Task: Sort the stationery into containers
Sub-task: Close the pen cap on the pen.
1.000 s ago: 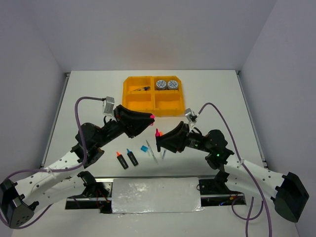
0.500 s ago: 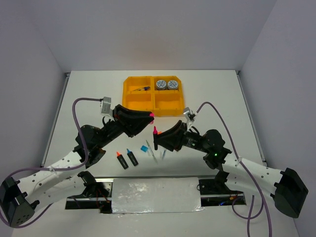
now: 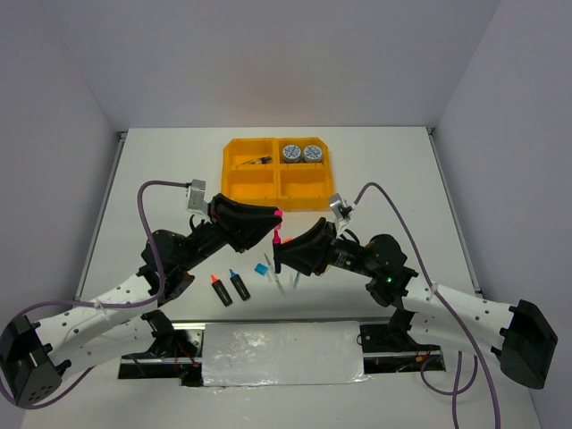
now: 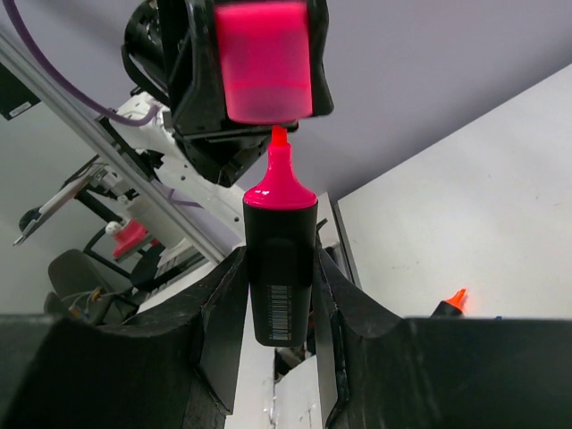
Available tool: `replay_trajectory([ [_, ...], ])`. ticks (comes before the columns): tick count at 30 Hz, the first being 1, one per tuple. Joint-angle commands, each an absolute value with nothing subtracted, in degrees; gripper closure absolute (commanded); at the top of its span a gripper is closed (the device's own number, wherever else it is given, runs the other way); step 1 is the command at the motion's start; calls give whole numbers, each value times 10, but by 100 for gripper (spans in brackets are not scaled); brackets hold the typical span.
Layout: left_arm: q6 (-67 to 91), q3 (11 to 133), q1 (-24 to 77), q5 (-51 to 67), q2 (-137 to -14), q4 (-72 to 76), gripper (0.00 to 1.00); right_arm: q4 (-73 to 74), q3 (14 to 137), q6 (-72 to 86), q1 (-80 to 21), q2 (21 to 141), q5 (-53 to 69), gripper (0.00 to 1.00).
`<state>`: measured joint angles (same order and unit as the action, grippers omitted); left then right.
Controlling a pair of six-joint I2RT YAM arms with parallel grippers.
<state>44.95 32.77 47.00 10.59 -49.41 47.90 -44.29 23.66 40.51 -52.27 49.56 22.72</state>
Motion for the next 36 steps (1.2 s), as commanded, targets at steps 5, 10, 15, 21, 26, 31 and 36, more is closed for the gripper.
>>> replay_trajectory([
  [5, 432, 323, 478, 95, -486, 526, 100, -461, 276, 385, -532, 485, 201, 85],
  [10, 432, 320, 479, 98, -487, 529, 100, -457, 282, 381, -533, 487, 192, 85],
  [15, 430, 316, 481, 91, -480, 527, 100, -452, 287, 378, -533, 485, 182, 85],
  [21, 432, 314, 482, 85, -475, 526, 100, -463, 286, 383, -533, 486, 176, 85],
  [26, 440, 310, 482, 90, -477, 539, 100, -484, 283, 391, -533, 485, 171, 85],
  [31, 446, 303, 482, 90, -477, 547, 100, -496, 296, 391, -533, 490, 177, 86],
  [36, 450, 299, 482, 90, -479, 552, 100, -509, 309, 396, -533, 497, 179, 86],
])
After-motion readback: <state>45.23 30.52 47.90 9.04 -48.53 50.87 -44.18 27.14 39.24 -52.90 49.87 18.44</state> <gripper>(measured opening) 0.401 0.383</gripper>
